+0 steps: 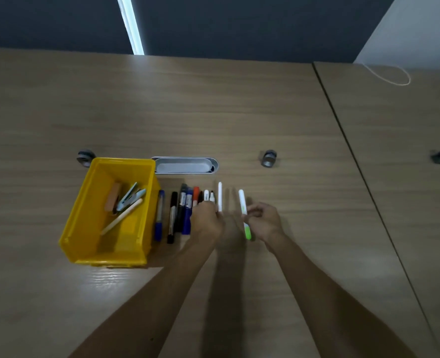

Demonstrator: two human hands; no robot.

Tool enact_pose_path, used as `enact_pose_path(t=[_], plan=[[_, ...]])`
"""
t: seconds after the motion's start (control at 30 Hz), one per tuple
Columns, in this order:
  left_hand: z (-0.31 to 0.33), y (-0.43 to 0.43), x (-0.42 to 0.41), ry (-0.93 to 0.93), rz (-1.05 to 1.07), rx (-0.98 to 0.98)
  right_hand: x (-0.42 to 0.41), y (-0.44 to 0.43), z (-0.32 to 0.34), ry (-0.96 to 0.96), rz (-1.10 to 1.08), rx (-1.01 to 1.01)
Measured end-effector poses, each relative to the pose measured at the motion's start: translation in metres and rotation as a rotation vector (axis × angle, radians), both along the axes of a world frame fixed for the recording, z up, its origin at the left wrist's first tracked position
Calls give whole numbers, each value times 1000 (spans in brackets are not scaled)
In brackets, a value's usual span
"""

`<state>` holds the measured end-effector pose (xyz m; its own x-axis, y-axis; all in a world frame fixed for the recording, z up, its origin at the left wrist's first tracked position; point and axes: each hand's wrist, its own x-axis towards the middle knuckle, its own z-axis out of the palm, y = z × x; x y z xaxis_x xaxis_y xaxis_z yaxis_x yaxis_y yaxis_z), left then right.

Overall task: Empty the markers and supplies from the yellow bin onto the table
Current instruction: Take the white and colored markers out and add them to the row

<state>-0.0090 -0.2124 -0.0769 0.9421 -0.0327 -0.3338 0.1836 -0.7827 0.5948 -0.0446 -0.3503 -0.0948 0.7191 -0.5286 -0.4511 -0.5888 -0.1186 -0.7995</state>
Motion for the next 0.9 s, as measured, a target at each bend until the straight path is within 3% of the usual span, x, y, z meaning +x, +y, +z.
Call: enact_pose_path(t=[0.23, 0.43, 0.67, 0.9], plan=[[-14, -10, 6, 5, -31, 214, 20, -8, -18, 62, 64, 25], [-14, -7, 1, -18, -1, 237, 24, 7, -22, 24, 151, 87], [15, 13, -9, -234, 77, 38, 10, 9, -11, 11, 138, 33], [60, 72, 1, -743, 124, -285, -10, 9, -7, 62, 174, -142]])
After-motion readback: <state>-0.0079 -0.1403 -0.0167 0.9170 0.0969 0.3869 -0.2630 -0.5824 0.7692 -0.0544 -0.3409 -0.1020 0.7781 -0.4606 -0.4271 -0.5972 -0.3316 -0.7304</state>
